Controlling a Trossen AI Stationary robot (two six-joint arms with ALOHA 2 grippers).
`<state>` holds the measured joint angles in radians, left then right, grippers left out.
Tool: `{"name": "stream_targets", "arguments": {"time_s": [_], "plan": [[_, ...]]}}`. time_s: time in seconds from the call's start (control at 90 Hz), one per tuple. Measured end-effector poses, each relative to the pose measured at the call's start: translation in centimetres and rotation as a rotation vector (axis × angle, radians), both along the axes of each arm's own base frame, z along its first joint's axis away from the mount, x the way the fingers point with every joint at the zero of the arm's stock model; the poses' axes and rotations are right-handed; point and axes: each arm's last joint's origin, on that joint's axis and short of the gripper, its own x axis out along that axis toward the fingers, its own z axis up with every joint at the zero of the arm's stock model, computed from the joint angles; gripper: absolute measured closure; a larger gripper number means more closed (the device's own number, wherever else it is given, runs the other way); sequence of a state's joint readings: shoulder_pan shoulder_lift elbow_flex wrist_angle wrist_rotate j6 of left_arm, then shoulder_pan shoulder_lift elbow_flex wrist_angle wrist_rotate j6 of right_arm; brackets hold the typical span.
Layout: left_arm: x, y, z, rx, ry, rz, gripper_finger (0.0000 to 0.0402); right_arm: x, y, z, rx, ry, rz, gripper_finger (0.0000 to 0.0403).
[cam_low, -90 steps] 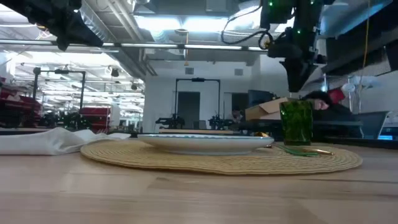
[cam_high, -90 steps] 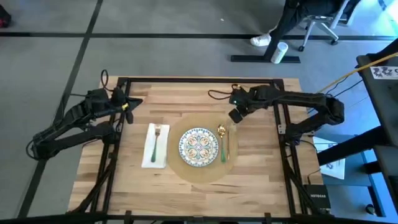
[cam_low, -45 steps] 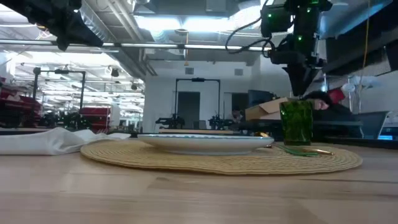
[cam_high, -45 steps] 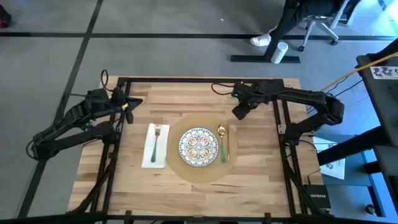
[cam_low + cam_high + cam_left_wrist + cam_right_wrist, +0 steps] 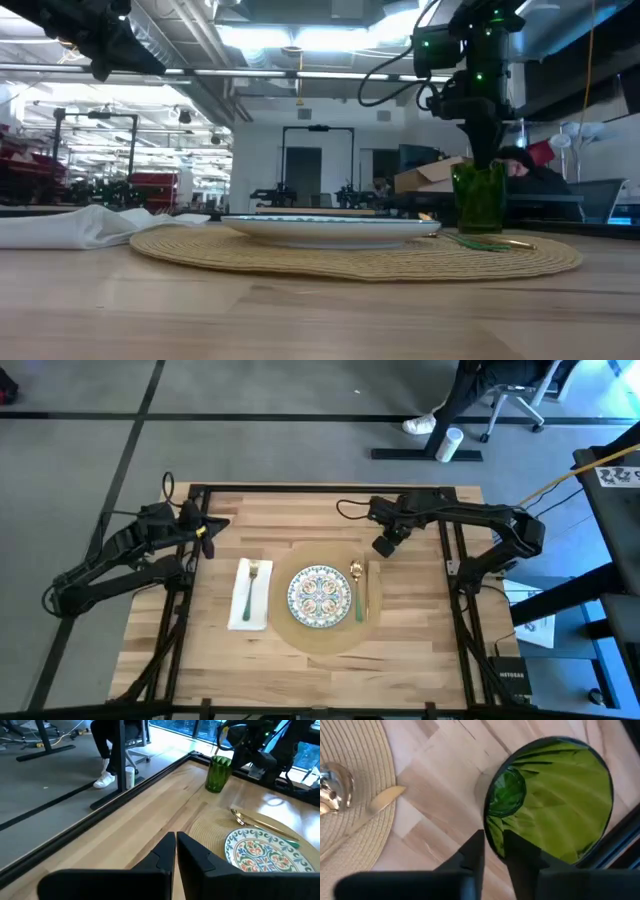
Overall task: Set table place
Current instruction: Adjust the green cup
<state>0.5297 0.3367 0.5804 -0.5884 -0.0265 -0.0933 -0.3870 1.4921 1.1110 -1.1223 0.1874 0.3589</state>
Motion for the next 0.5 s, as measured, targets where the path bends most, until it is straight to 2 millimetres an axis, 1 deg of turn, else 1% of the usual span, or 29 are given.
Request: {"name": "stream_targets", "arguments": {"time_s": [0.067,0.122,0.289,0.5], "plan": [[0.0,0.0,0.0,0.0,0.0,0.0,0.0402,0.03,-0.02,0.0,-0.004,-0.003,-0.001,0.0392],[0.0,0.0,0.0,0.0,0.0,0.0,0.0402,0.04,-0.02,0.0,-0.003,-0.004,-0.001,0.0398],[0.0,0.0,0.01,0.001,-0.001,0.0,0.0402,0.08,0.04,-0.02,0.019,-0.017,-0.011,0.039],[0.0,0.0,0.01,0.001,-0.001,0.0,0.0402,0.19,0.2,-0.04,0.068,-0.044,-0.03,0.0394]]}}
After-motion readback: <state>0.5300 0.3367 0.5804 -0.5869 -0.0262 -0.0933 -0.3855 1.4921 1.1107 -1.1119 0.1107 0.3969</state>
